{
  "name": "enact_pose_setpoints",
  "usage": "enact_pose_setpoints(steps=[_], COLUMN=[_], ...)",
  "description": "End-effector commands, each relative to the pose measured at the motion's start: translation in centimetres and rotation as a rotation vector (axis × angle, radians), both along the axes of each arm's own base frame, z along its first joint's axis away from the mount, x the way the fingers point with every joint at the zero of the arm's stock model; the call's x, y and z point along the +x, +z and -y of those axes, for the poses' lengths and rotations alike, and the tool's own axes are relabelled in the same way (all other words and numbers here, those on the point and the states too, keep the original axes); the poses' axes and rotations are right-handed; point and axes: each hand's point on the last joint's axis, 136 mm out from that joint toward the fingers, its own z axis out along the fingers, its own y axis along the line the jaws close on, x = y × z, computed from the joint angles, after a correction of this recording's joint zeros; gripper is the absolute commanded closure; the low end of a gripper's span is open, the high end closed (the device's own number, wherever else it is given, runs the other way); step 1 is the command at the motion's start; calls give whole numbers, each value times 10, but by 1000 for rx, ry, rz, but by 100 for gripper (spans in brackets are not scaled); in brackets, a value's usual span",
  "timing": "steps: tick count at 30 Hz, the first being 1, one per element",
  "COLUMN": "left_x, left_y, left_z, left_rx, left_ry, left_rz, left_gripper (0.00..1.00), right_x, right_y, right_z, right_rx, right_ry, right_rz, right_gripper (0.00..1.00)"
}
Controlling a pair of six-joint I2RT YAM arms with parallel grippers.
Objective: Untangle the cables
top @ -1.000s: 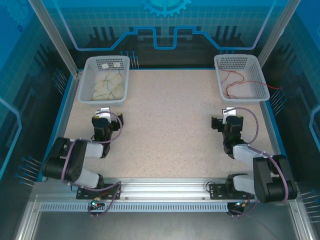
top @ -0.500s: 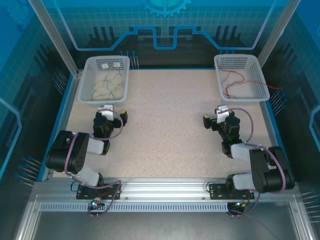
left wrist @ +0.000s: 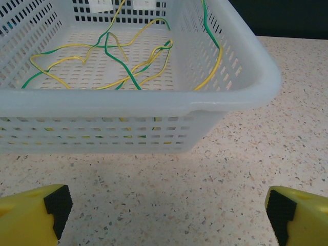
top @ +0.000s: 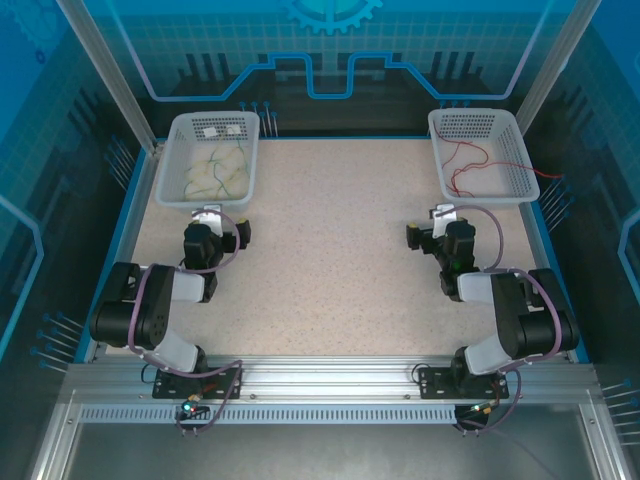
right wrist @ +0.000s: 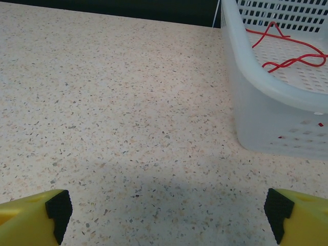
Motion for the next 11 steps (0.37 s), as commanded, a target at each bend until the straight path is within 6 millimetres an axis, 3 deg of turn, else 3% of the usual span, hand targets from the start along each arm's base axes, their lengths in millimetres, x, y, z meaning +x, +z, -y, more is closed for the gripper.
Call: enact_pose_setpoints(steps=[1,11], left_x=[1,1], left_y=[5,5], left_z=[1,1], left_rx=[-10,-11], left_ry=[-7,-6], left_rz=[11,10], left_gripper=[1,1], right_x=[4,4], right_y=[6,6], right_z=[2,2], right_rx=[9,28], right_ry=[-19,-3], right_rz=[17,13], right_gripper=[0,0])
